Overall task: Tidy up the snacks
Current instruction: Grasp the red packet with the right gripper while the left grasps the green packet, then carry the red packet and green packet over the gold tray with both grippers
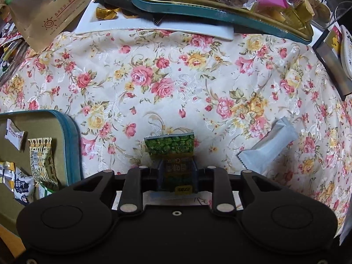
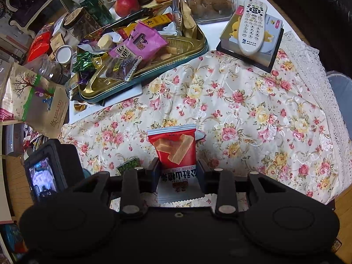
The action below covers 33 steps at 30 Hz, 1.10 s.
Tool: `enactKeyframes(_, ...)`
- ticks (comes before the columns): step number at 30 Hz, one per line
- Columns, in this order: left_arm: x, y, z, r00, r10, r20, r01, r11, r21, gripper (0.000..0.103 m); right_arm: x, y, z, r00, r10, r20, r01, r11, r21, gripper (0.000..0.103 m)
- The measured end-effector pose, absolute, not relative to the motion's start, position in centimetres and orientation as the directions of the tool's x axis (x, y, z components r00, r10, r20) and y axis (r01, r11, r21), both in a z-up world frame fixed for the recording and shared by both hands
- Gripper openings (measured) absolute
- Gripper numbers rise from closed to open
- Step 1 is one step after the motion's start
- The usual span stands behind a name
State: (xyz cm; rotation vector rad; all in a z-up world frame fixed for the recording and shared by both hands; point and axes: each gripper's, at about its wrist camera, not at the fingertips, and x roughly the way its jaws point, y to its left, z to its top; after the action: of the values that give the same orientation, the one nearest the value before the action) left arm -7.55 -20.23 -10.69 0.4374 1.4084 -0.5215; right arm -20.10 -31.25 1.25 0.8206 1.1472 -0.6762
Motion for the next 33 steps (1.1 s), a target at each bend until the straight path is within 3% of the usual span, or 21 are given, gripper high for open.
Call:
enactKeyframes(8, -7.9, -20.9, -10.9, 0.137, -0.067, -0.988, 0.607, 0.794, 0.03, 0.044, -19.8, -30.9, 1.0, 0.285, -0.03, -0.958, 0.809, 0.544, 0.224, 0.036)
enactKeyframes(15, -8.2, -21.3, -11.9, 0.196, 0.004, -0.981, 0.6, 0.791, 0.123, 0.056, -19.8, -30.8, 1.1, 0.29, -0.025, -0.957, 0.807, 0.543, 0.231, 0.036)
enactKeyframes(21, -6.3, -20.0, -12.3, 0.084, -0.058, -0.995, 0.511, 0.859, -0.007, 0.05, -19.9, -30.9, 1.2, 0.297, -0.021, -0.955, 0.807, 0.541, 0.239, 0.036)
enactKeyframes(25, -6.2, -19.9, -12.0, 0.067, -0.069, -0.995, 0.497, 0.868, -0.027, 0.045, -19.9, -30.7, 1.4, 0.3, -0.019, -0.954, 0.802, 0.546, 0.241, 0.036)
enactKeyframes(33, -4.9, -17.7, -8.6, 0.068, -0.1, -0.993, 0.456, 0.888, -0.058, 0.044, -19.4, -30.0, 1.5, 0.299, -0.022, -0.954, 0.794, 0.561, 0.236, 0.036)
